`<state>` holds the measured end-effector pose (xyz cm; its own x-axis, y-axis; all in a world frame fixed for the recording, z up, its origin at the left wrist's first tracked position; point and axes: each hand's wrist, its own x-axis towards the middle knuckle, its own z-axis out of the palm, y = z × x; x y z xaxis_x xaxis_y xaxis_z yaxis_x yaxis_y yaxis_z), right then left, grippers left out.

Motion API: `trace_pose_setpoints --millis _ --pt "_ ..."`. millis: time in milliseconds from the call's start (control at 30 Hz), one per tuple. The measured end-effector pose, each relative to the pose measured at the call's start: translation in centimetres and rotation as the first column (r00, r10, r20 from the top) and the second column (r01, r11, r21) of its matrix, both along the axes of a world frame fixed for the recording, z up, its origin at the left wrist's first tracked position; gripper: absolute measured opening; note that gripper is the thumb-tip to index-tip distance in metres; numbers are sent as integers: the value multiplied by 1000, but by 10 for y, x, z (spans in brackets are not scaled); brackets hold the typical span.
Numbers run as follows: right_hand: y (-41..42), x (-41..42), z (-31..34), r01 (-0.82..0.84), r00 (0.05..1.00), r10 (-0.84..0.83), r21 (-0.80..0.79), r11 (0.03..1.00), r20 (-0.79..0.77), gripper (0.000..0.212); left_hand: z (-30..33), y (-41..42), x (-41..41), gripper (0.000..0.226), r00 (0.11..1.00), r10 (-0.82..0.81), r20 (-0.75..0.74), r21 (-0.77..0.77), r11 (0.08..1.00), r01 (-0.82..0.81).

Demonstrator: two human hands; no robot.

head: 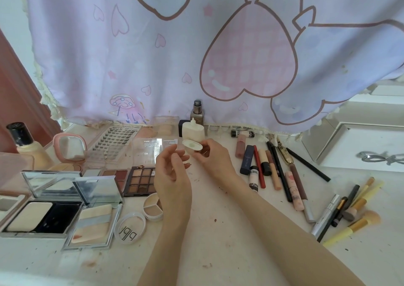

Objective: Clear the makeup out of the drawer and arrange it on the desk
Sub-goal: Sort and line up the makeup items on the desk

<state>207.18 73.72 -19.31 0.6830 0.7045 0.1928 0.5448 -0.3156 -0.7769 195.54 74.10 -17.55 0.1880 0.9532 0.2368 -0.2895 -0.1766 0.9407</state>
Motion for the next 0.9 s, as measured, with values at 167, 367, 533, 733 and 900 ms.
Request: trace_pose_setpoints --millis 167,367,533,733,900 --pt "1 1 0 5 1000 -4 -15 1000 10 25 2 -2 -1 24 1000 -12 8 26 1000 12" --pt "-2 0 2 10 1000 -10 -5 1000 -10 23 0 -3 -1 19 997 -67 -21 75 995 69" --pt "-8 0 7 4 998 -3 20 1000 -63 27 -2 -3 0 17 996 -87 -14 87 992 88" --pt "-29 4 21 11 996 -14 -32 999 -90 27 -3 -4 2 21 991 -124 -40 99 987 127" --pt "-76 11 39 31 999 -31 16 999 -21 17 -5 -8 4 21 961 -237 -142 137 957 256"
